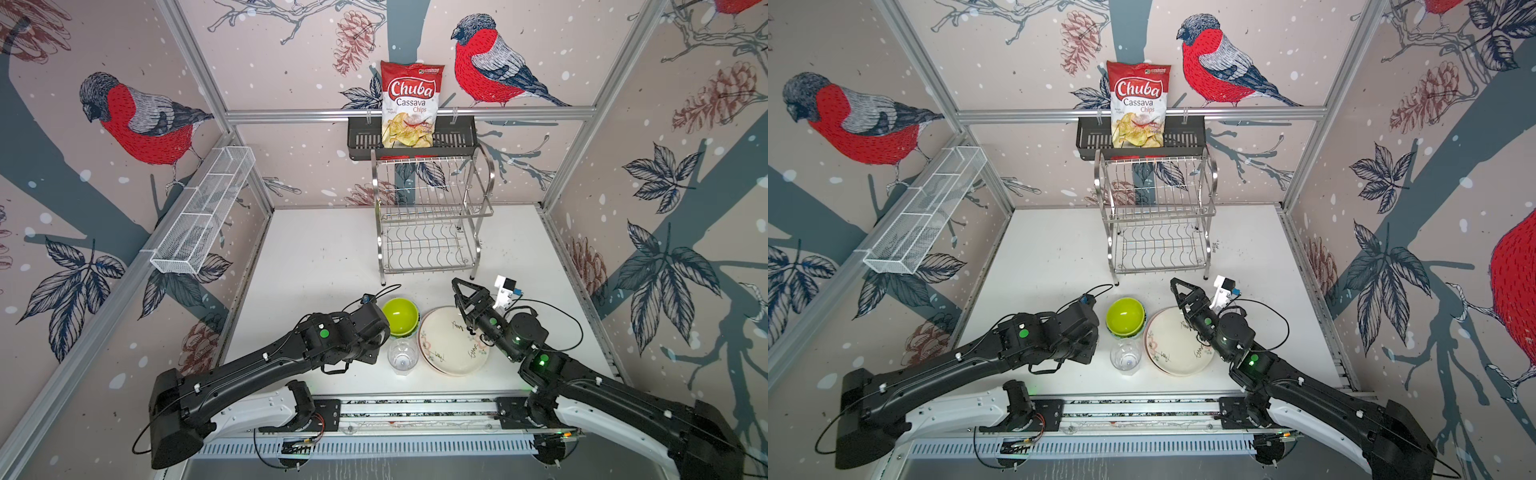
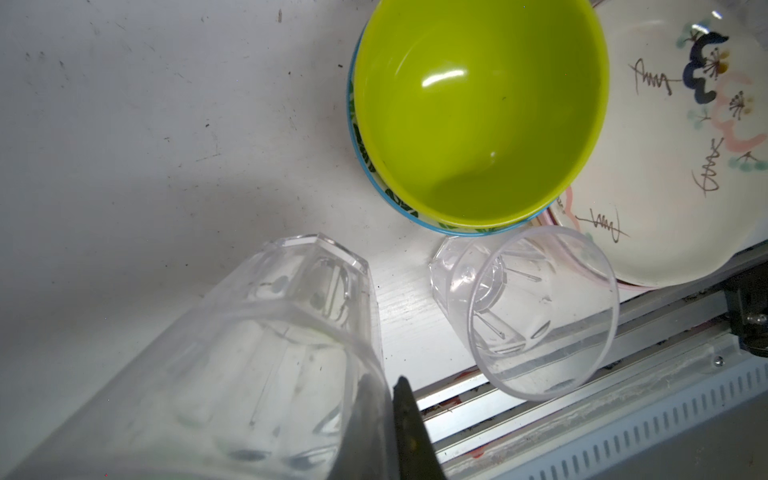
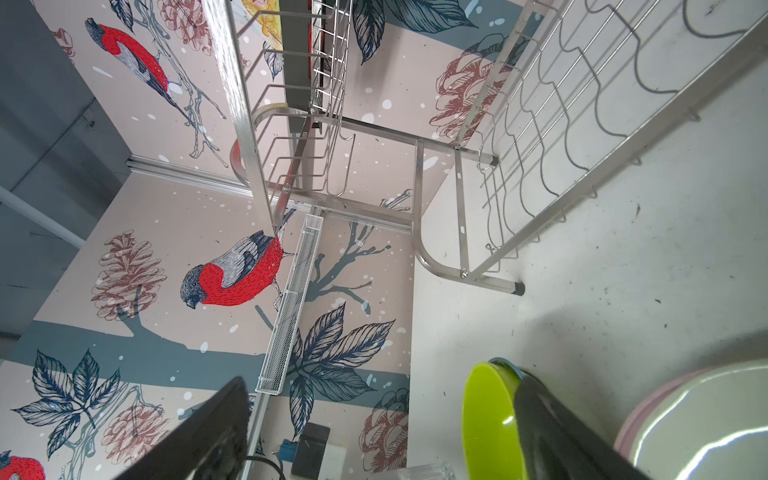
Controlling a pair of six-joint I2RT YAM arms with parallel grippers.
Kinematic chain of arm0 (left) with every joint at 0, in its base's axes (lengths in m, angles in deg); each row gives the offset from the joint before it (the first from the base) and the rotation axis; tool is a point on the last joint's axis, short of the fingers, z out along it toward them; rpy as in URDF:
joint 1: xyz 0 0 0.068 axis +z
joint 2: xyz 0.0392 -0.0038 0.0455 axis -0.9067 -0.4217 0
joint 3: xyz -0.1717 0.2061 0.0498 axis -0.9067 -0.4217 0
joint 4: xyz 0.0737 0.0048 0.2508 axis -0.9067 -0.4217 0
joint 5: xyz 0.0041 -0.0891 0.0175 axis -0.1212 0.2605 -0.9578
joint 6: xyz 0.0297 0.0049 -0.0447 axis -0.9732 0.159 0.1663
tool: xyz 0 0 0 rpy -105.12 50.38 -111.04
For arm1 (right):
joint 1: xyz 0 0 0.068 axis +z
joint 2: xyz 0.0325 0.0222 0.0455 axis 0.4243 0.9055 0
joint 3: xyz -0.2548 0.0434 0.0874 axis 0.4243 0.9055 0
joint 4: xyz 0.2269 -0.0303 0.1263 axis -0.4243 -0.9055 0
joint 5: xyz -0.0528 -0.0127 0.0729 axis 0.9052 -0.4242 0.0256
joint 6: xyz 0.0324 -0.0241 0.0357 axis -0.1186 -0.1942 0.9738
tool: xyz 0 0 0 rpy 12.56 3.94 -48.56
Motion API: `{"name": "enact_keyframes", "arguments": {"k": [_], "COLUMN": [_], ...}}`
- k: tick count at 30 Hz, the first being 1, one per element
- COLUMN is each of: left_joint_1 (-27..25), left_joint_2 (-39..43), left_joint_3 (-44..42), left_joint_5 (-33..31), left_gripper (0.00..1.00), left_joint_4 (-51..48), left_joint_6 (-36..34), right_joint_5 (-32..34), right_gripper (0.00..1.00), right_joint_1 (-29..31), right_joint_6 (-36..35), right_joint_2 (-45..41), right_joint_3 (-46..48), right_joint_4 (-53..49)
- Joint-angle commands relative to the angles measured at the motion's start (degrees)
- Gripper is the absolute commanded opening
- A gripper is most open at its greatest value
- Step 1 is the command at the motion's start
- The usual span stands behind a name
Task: Unload the mixed dishes from the dish rack
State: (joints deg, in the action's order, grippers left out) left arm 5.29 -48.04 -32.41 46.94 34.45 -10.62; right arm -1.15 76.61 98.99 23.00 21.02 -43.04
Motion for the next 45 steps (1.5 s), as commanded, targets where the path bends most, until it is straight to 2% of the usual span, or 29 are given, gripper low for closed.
{"name": "enact_keyframes", "arguments": {"k": [1, 17, 34, 45], "left_joint_1": [0.2, 2.4, 5.4, 7.1], "left_joint_2": [-1.0, -9.5, -21.5, -25.6], "left_joint_3": [-0.7, -1.9, 2.3, 3.6], "left_joint_5": [0.9, 4.3, 8.0, 10.6], "left_gripper": [0.00, 0.00, 0.00, 0.00], "left_joint_4": [2.1, 5.5, 5.6, 7.1], "left_joint_6": [-0.9, -4.5, -8.9, -10.0], "right_joint_5": [0.2, -0.2, -0.6, -0.8], "right_gripper": [0.99, 0.99, 0.99, 0.99], "right_joint_1": [-0.3, -1.2, -3.3, -5.2], "right_joint_6": [0.2, 1.0, 2.5, 3.2], "right_joint_2": [-0.3, -0.6, -4.1, -6.5], "right_joint_3": [0.4, 1.6, 4.5, 6.1], "right_joint_4": [0.7, 0.7, -0.2, -1.0]}}
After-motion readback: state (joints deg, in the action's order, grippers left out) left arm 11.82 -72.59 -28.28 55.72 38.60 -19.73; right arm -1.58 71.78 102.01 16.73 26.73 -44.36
